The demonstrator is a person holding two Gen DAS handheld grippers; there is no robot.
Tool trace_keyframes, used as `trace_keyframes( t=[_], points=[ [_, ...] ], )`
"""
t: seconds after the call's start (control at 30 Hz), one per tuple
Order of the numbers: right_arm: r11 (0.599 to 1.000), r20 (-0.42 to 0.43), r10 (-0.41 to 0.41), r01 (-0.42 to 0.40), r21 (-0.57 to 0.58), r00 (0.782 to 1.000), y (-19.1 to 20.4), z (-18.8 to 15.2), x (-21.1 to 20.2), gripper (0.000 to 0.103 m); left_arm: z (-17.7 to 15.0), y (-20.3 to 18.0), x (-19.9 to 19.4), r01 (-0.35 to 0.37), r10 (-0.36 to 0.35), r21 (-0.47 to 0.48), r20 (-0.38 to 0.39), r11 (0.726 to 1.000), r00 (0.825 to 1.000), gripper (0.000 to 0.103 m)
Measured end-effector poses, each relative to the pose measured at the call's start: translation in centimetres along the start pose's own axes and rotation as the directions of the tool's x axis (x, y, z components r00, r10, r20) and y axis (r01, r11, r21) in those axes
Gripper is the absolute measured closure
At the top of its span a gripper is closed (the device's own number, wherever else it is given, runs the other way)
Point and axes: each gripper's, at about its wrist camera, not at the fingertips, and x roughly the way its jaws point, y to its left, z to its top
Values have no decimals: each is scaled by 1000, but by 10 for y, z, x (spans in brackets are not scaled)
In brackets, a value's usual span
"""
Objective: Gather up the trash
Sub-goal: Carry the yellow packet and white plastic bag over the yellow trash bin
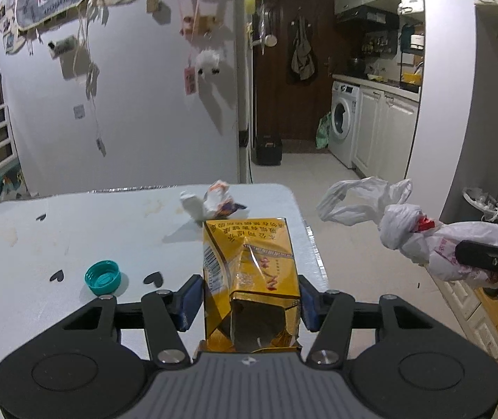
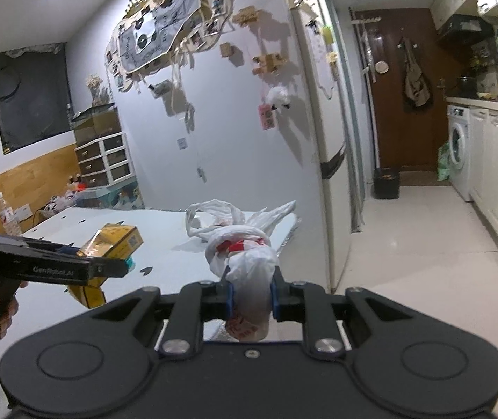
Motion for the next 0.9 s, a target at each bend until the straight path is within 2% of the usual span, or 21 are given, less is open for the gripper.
trace_keyframes(
  t=[0.43, 0.9],
  points=[
    [994, 36, -107, 106, 35, 994, -41, -9, -67, 83, -8, -75, -35, 67, -69, 24, 71, 997, 995, 47],
    [972, 19, -217, 215, 98, 976, -104, -38, -117, 83, -30, -163, -24, 161, -165, 55, 57, 985, 985, 47]
  ],
)
